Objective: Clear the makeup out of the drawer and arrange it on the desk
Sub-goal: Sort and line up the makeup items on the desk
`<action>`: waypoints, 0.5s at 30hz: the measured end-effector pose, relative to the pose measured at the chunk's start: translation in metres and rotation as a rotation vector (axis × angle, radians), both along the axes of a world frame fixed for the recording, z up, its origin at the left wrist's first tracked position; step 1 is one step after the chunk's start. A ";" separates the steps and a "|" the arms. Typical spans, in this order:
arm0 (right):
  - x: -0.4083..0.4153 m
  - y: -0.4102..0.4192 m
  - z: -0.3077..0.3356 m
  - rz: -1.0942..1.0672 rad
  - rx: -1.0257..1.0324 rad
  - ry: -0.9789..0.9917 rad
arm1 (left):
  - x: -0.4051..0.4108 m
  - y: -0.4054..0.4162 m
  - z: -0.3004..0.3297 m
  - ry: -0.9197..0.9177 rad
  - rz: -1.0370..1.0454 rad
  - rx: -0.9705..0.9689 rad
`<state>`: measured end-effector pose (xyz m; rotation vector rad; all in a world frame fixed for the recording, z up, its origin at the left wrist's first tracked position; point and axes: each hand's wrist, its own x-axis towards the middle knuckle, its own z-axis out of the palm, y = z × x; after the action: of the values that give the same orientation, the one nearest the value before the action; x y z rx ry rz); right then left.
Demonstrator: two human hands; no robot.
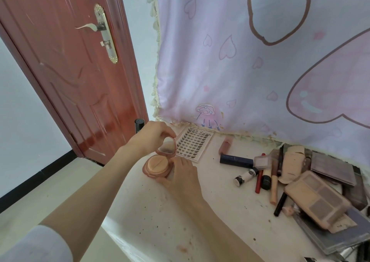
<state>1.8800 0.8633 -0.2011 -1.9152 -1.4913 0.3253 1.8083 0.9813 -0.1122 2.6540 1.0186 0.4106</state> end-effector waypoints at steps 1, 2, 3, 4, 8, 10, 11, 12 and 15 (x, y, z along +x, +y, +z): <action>0.000 0.002 -0.001 -0.005 0.008 -0.011 | 0.000 -0.001 -0.001 -0.026 0.008 0.030; 0.000 0.003 -0.002 -0.010 0.021 -0.020 | -0.001 -0.001 -0.003 -0.051 0.011 0.062; 0.000 0.003 -0.002 -0.014 0.032 -0.029 | -0.002 -0.001 -0.004 -0.070 0.013 0.088; 0.000 0.004 -0.002 -0.021 0.045 -0.037 | -0.003 -0.001 -0.005 -0.086 0.010 0.108; -0.001 0.006 -0.003 -0.030 0.105 -0.076 | -0.005 -0.003 -0.005 -0.039 0.009 0.115; -0.002 0.005 -0.002 -0.030 0.128 -0.086 | -0.004 -0.005 -0.003 0.027 0.007 0.085; -0.002 0.005 -0.001 -0.029 0.125 -0.093 | -0.005 -0.007 -0.003 0.055 0.007 0.070; -0.002 0.004 0.000 -0.027 0.114 -0.109 | -0.005 -0.009 -0.003 0.074 0.008 0.059; -0.004 -0.002 0.004 0.000 0.069 -0.094 | -0.007 -0.019 -0.002 0.033 -0.008 0.072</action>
<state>1.8764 0.8617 -0.1971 -1.8982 -1.5437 0.1831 1.8009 0.9625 -0.1146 2.7366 1.0217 0.4102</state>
